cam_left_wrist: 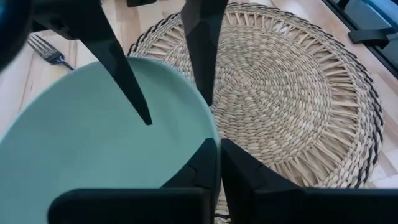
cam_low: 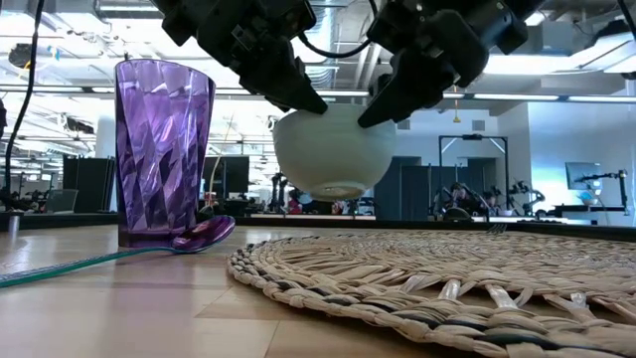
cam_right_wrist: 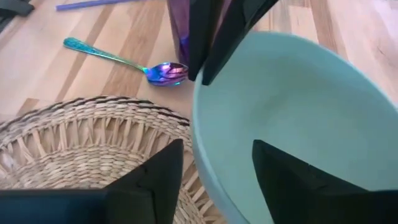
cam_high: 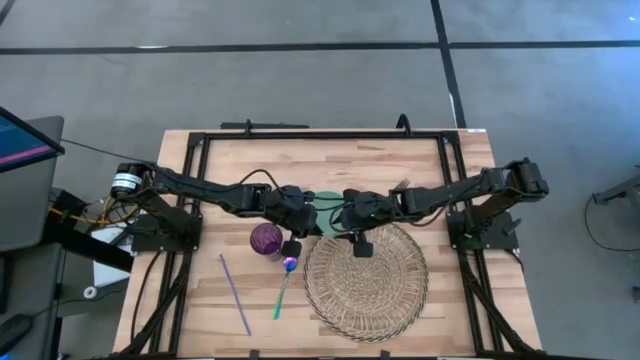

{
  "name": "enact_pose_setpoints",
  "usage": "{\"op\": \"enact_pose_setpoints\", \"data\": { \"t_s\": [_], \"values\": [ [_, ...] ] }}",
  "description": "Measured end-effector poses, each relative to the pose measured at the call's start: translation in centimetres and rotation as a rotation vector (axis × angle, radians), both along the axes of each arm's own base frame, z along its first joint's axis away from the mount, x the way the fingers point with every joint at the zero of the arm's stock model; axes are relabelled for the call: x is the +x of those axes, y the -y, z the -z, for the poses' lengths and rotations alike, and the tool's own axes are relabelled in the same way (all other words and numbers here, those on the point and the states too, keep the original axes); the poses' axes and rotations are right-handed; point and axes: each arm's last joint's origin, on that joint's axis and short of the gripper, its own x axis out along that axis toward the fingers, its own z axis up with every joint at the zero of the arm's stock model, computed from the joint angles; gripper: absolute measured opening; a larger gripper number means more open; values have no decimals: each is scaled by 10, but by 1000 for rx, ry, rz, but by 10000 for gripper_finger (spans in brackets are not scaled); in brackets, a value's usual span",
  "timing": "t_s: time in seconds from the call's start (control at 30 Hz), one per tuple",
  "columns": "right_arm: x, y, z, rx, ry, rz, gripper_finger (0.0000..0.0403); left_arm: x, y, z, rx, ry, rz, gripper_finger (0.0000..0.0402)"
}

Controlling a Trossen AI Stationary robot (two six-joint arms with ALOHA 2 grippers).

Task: Pick & Place Utensil
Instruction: Put the green bowl on the bottom of the brown mat

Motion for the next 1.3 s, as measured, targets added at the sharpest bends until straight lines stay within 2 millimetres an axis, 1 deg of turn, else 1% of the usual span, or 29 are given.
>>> {"op": "enact_pose_setpoints", "data": {
  "t_s": [0.1,0.27,0.3,0.33,0.5,0.63,0.73,0.83,0.93,1.1,1.17,1.3],
  "values": [
    [0,0,0,-42,1,-39,133,0,0,0,1,2,0,21],
    [0,-1,1,-73,1,-92,34,0,0,-1,4,9,-2,19],
    [0,-1,1,-73,0,-96,18,0,0,-1,5,11,-1,19],
    [0,-1,1,-72,-1,-96,11,0,0,-2,4,14,1,21],
    [-1,-6,2,-32,-9,-96,13,0,0,-2,-2,15,-5,48],
    [-8,-13,7,2,-103,-51,6,0,1,-1,-6,4,0,72],
    [-12,-24,9,30,-139,4,8,0,1,-1,-14,7,-3,83],
    [-18,-42,11,37,-171,-11,4,0,1,-2,-27,7,-13,87],
    [-28,-62,8,24,-181,-10,5,0,0,-2,-16,9,-32,87],
    [-45,-97,-3,45,-217,50,3,1,-1,-2,-5,10,-54,87],
    [-50,-113,-7,71,-199,41,3,1,-1,-2,-4,10,-55,87],
    [-63,-140,-9,152,-196,7,3,1,-1,-2,-4,10,-55,88]
  ]
}}
